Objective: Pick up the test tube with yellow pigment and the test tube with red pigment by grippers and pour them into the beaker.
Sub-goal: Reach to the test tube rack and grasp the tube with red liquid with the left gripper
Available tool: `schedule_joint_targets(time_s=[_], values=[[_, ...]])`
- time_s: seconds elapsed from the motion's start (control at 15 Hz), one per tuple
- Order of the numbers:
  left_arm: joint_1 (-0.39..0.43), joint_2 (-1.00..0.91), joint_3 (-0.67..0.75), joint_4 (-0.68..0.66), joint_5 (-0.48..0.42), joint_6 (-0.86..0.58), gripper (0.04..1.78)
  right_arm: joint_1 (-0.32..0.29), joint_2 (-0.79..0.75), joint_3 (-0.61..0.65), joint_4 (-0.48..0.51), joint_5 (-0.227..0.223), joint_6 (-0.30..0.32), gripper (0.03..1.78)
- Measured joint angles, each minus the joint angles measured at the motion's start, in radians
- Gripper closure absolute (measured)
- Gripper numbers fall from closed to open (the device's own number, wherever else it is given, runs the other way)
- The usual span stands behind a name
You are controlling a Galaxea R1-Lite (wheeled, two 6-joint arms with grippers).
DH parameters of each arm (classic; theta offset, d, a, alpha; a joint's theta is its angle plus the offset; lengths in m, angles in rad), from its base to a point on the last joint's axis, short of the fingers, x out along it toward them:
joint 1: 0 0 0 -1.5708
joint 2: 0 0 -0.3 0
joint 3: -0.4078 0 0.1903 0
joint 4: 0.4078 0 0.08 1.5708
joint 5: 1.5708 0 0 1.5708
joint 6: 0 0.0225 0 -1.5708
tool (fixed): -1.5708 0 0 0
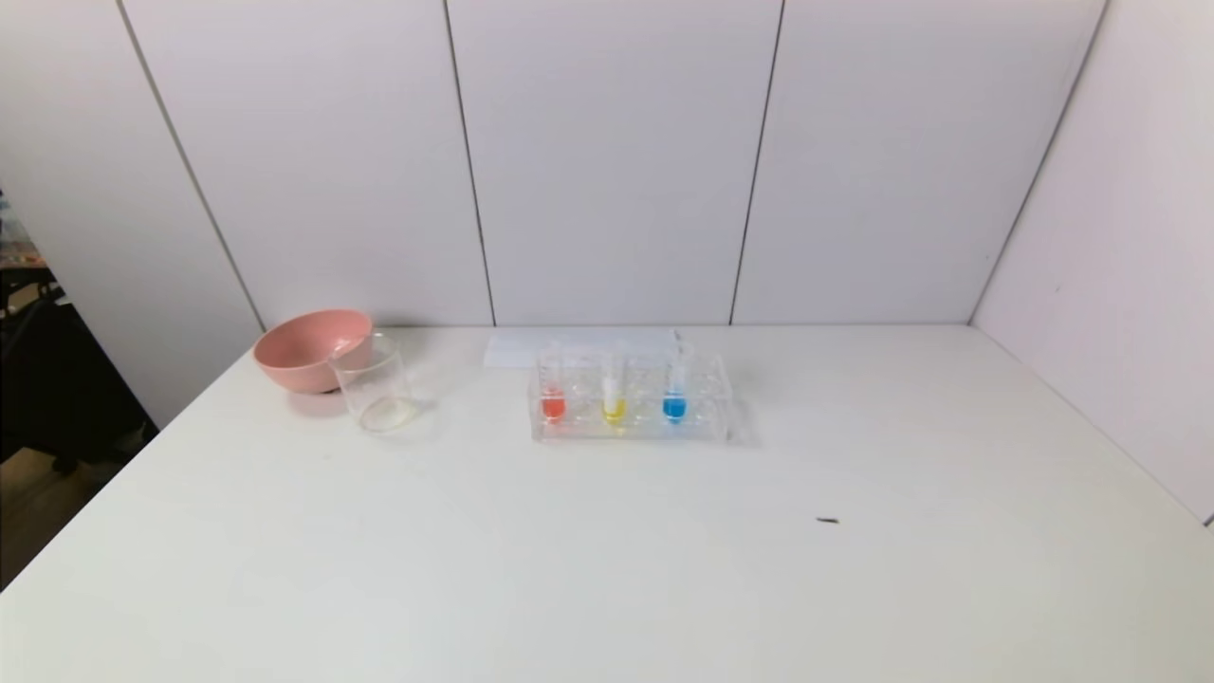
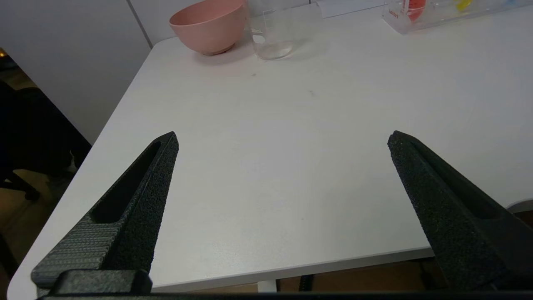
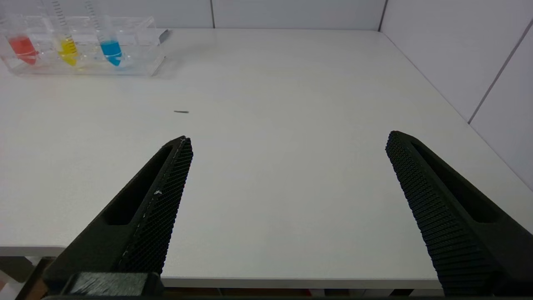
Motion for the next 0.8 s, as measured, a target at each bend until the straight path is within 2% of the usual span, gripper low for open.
schedule_joint_targets(time_s=[0.8], values=[[0.0,0.0,-0.002,-0.024,0.011,-0.022,0.06,0.0,0.0,0.001,0.0,0.0,0.0,0.11]])
